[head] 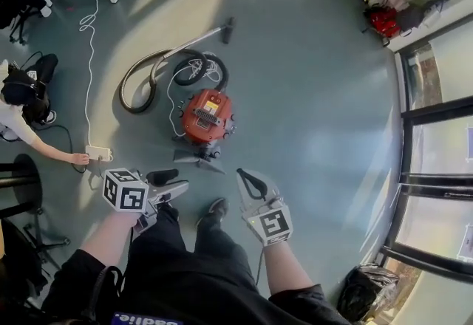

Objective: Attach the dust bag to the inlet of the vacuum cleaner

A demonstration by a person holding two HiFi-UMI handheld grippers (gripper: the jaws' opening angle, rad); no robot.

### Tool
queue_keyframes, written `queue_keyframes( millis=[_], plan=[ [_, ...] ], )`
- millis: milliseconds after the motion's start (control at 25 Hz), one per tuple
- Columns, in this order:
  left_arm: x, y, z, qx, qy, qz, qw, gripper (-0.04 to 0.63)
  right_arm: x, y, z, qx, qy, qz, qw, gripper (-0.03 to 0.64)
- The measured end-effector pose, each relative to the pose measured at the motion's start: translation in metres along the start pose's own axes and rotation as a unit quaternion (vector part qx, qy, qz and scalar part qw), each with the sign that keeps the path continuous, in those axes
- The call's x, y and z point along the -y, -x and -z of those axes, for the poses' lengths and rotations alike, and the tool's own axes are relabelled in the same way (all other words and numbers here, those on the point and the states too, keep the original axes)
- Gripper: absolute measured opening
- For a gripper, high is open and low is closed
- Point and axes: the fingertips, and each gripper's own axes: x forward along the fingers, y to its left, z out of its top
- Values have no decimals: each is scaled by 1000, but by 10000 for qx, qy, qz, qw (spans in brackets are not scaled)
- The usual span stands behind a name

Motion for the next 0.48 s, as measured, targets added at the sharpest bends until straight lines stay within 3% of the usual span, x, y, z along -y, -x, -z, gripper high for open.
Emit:
queue_keyframes(
  millis=[240, 480],
  plan=[
    [68, 14, 3, 317, -242, -228, 9989, 221, -19, 41, -10, 120, 304, -532, 9980, -6],
    [98, 32, 4, 551, -417, -327, 9971, 215, -30, 62, -18, 198, 326, -660, 9971, -6]
  ],
)
